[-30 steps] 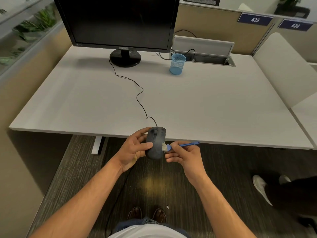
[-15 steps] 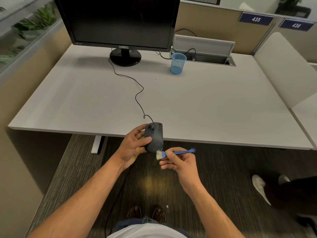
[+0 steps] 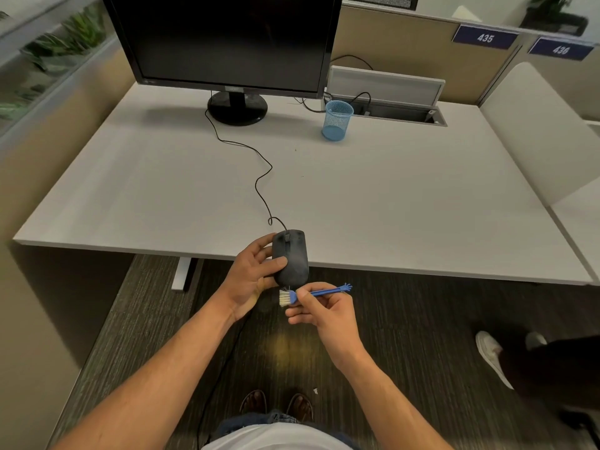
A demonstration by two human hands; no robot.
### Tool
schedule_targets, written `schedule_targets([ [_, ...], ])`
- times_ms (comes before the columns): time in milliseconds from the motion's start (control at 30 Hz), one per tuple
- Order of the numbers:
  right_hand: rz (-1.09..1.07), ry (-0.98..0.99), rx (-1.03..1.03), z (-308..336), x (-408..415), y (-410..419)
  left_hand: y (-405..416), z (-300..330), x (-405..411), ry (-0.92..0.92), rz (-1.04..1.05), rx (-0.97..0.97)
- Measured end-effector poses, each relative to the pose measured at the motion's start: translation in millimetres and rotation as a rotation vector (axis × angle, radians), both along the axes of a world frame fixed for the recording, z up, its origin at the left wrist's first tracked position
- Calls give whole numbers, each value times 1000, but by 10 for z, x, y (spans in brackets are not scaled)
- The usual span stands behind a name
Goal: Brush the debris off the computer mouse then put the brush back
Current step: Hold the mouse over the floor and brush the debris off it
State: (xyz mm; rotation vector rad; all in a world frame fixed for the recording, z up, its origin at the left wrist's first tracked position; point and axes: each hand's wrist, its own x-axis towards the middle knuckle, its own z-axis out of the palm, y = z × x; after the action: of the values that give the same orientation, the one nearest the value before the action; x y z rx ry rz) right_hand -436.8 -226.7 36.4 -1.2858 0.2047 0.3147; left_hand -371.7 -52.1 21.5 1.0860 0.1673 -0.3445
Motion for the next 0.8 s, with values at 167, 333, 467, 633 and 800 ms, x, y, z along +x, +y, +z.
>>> schedule_targets([
  [167,43,-9,-16,-20,-26,38,22,-21,6,-14,-10,9],
  [333,-10,-18,7,-7,-36,-70,44,-40,24,-9,-6,12],
  [467,-128,-44,22,65,76,-248,69,-80,40,-2,-24,1],
  [633,-239,-64,-29,167,343,-380,45,-79,20,-24,-93,-9],
  [800,-264,-43,-46,218,602,-410,48,-32,-10,-45,-177,-46],
])
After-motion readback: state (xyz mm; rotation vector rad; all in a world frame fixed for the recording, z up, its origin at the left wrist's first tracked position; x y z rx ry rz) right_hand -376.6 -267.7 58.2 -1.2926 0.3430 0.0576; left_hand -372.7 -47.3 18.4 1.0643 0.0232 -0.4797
